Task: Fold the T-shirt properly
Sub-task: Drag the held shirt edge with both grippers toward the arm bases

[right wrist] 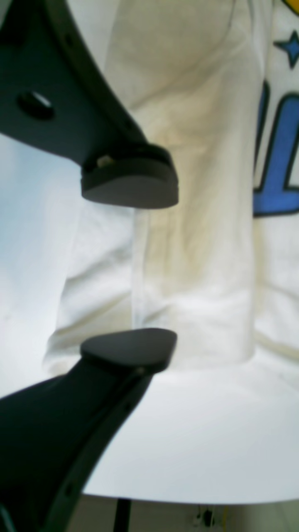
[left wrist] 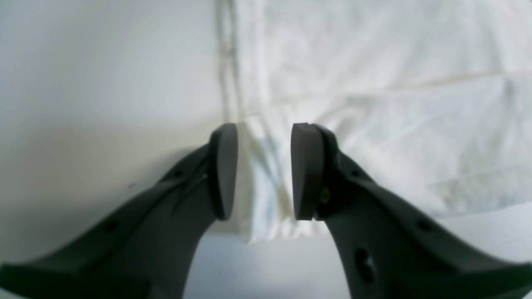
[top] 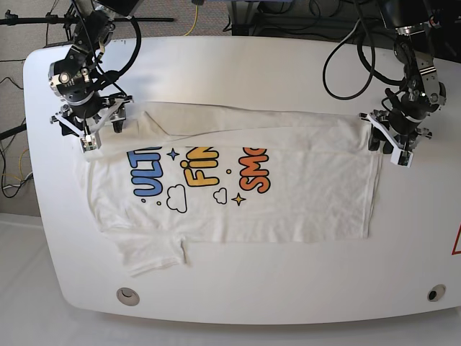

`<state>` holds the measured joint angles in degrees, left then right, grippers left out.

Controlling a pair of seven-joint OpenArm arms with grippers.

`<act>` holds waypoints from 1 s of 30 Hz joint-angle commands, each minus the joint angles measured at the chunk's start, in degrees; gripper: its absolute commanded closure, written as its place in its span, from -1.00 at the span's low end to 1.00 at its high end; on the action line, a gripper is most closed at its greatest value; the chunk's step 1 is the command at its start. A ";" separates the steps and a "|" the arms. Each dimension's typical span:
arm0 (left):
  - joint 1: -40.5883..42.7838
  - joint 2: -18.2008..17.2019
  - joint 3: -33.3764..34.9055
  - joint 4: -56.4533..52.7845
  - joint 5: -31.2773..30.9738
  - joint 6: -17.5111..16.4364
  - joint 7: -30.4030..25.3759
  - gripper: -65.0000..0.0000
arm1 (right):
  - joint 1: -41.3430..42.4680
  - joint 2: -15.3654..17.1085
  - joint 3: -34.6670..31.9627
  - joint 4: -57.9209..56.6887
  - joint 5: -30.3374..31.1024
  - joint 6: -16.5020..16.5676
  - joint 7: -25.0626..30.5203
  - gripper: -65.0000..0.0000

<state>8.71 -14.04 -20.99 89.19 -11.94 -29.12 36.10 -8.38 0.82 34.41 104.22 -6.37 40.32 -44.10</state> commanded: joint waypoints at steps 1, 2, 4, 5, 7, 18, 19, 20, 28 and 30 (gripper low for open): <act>-0.70 -0.87 0.04 0.59 0.09 0.24 -1.38 0.37 | 0.41 0.82 0.29 0.39 1.08 -0.32 1.05 -0.33; -0.75 -0.86 0.22 0.58 0.36 0.26 -1.40 0.37 | 0.38 0.87 0.30 0.09 1.42 -0.32 1.14 -0.33; -0.55 -0.78 -0.03 0.67 0.78 0.20 -1.30 0.37 | 0.20 1.11 0.60 -0.85 2.38 -0.32 1.50 -0.33; -0.30 -0.73 -0.44 0.77 0.95 0.11 -1.19 0.37 | 0.06 1.29 0.89 -1.48 3.00 -0.32 1.78 -0.33; -0.30 -0.72 -0.37 0.71 1.42 0.17 -1.22 0.37 | 0.06 1.48 1.09 -2.06 3.35 -0.32 2.02 -0.32; 0.02 -0.90 -0.89 -1.26 0.39 -0.22 -1.35 0.37 | -0.19 2.76 3.06 -1.56 1.96 -0.32 1.54 -0.32; 0.02 -0.91 -0.96 -1.47 0.39 -0.28 -1.37 0.37 | -0.18 2.80 3.31 -1.53 1.90 -0.32 1.56 -0.32; 0.01 -0.92 -1.05 -1.66 0.36 -0.31 -1.41 0.37 | -0.15 2.80 3.65 -1.49 1.80 -0.32 1.62 -0.32; -0.19 -0.77 -1.33 -3.65 0.79 -0.14 -1.28 0.36 | 0.62 2.74 5.77 -2.27 1.68 -0.32 1.56 -0.33; -0.23 -0.76 -1.37 -3.89 0.73 -0.10 -1.33 0.36 | 0.83 2.69 5.88 -2.52 1.67 -0.32 1.57 -0.33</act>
<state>9.15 -14.04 -21.93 84.90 -10.98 -29.34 35.59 -8.27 2.87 40.14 101.19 -5.13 40.10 -43.66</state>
